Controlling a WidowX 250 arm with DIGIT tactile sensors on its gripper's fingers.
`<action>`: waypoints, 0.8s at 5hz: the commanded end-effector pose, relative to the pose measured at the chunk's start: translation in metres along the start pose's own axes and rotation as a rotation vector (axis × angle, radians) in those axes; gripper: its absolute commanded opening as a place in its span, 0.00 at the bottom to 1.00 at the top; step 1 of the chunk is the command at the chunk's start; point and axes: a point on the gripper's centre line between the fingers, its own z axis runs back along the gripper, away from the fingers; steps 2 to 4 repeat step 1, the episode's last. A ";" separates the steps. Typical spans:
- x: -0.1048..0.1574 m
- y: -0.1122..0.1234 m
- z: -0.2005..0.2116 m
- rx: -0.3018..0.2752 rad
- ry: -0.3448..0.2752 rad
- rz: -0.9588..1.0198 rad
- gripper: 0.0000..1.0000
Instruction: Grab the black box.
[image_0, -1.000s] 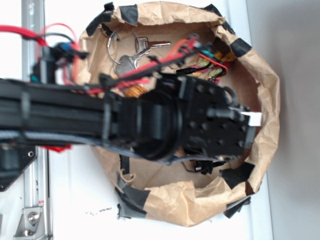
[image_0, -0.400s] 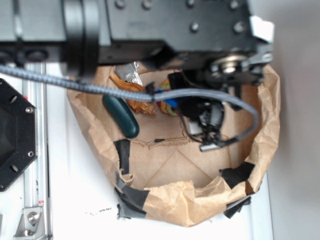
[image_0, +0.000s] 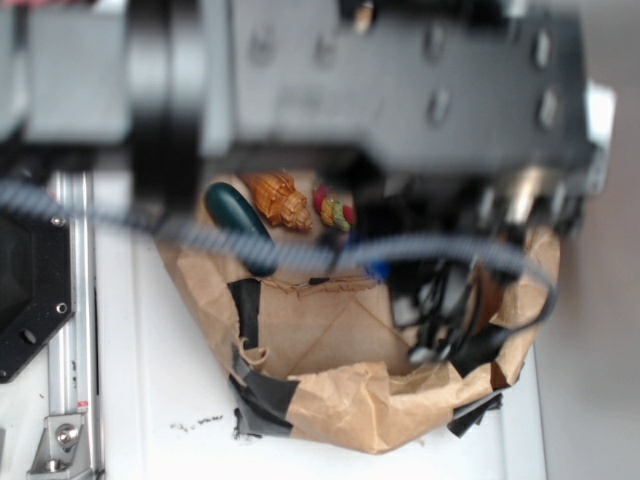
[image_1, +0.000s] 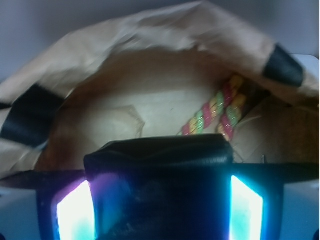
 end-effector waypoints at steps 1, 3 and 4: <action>-0.004 0.007 0.012 0.002 -0.088 0.008 0.00; -0.004 0.007 0.012 0.002 -0.088 0.008 0.00; -0.004 0.007 0.012 0.002 -0.088 0.008 0.00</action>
